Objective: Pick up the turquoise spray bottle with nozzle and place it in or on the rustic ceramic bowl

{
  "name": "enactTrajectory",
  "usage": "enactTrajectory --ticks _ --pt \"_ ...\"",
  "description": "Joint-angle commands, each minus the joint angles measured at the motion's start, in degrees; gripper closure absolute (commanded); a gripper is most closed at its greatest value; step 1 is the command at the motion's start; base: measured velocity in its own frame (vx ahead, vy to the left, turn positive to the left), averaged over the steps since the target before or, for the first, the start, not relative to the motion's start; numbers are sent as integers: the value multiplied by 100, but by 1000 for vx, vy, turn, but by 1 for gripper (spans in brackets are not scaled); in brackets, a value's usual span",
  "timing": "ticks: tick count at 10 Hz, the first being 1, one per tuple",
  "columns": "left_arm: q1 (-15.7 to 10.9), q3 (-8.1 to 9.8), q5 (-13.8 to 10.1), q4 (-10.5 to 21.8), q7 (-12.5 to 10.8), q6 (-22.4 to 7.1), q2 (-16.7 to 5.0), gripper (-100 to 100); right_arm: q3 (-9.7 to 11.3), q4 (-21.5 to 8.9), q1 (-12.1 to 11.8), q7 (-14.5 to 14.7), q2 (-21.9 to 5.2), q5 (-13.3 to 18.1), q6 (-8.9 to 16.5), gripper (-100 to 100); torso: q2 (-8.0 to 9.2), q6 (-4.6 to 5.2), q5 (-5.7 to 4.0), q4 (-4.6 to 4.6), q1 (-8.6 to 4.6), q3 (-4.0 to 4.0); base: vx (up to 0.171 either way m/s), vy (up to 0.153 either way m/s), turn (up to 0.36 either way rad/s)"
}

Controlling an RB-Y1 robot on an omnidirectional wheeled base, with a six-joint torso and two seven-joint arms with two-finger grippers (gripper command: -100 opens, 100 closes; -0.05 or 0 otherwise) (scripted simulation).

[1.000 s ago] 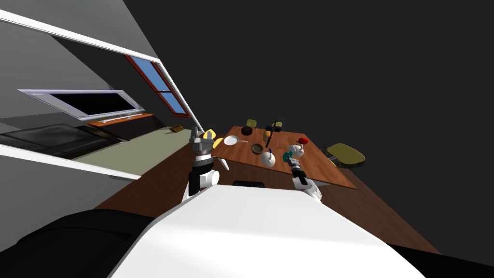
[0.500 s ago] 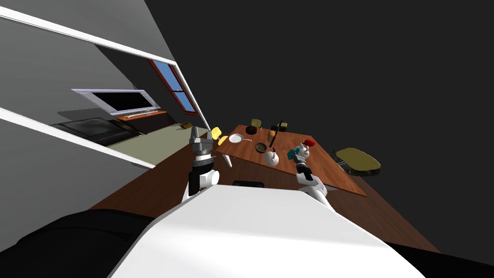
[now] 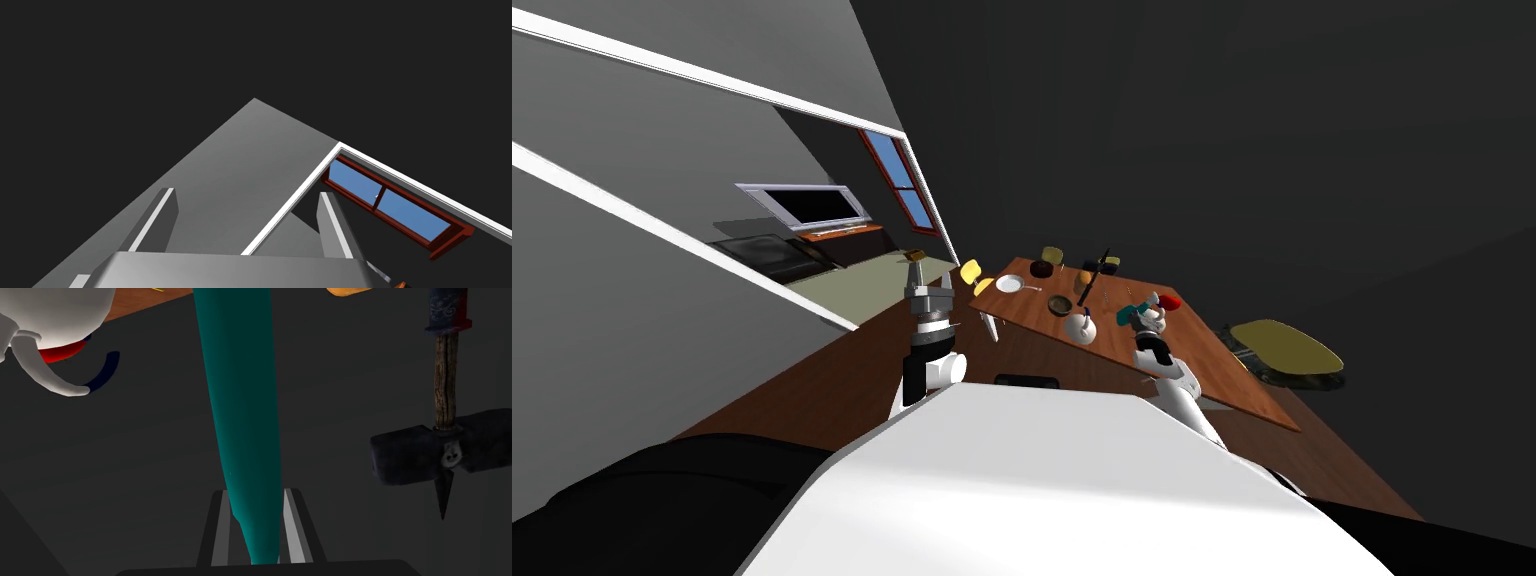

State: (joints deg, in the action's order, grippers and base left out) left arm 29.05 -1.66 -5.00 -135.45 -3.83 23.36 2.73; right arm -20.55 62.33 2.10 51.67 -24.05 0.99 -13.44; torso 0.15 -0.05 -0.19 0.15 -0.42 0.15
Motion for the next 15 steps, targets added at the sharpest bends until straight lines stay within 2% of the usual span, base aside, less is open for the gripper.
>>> enactTrajectory --ticks 1,2,3,4,5,6,7,8,9,10,11,12,13,14,15 --pt "0 0 0 0 0 0 0 0 -48 20 59 -77 -92 -237 239 100 0 0 0 0 0 0 -49 -14 136" --pt "1 0 0 0 0 0 0 0 -171 110 123 -178 -193 -437 419 100 -1 10 -1 -1 -2 -1 -51 -16 205" --pt "0 0 0 0 0 0 0 0 -171 110 123 -178 -193 -574 573 100 0 4 1 3 -4 2 -39 -24 127" --pt "1 1 0 0 0 0 0 0 -299 192 182 -286 -288 -767 746 100 -2 10 -4 0 -7 -1 -53 -29 269" --pt "0 0 0 0 0 0 0 0 -299 192 182 -286 -288 -925 953 100 -1 -1 -3 4 -9 2 -37 -36 135" --pt "1 1 0 0 0 0 0 0 -428 266 234 -402 -375 -1103 1133 100 -3 12 -10 -1 -13 -1 -34 -34 221" --pt "1 0 0 0 0 0 0 0 -428 266 234 -402 -375 -1285 1299 100 -5 6 -8 2 -17 -1 -27 -35 157" --pt "1 1 0 0 0 0 0 0 -558 329 278 -527 -451 -1462 1461 100 -6 11 -13 0 -18 -3 -27 -39 267" --pt "1 1 0 0 0 0 0 0 -558 329 278 -527 -451 -1643 1615 100 -10 1 -12 3 -20 -3 -17 -43 165" --pt "2 1 0 0 0 0 0 0 -558 329 278 -527 -451 -1670 1718 100 -11 10 -16 0 -21 -5 -4 -19 -4" --pt "2 1 0 0 0 0 0 0 -689 382 315 -660 -515 -1910 1901 100 -12 19 -18 -3 -19 -6 -16 -20 224" --pt "1 1 0 0 0 0 0 0 -689 382 315 -660 -515 -2059 2066 100 -13 2 -14 2 -18 -5 -13 -34 184" --pt "2 1 0 0 0 0 0 0 -689 382 315 -660 -515 -2059 2114 100 -15 8 -17 -1 -19 -7 -2 -20 16" --pt "2 1 0 0 0 0 0 0 -819 426 343 -802 -568 -2318 2329 100 -15 19 -18 -3 -19 -8 -8 -25 278" --pt "1 1 0 0 0 0 -1 0 -819 426 343 -802 -568 -2458 2468 100 -18 -3 -16 1 -18 -8 -14 -40 161"
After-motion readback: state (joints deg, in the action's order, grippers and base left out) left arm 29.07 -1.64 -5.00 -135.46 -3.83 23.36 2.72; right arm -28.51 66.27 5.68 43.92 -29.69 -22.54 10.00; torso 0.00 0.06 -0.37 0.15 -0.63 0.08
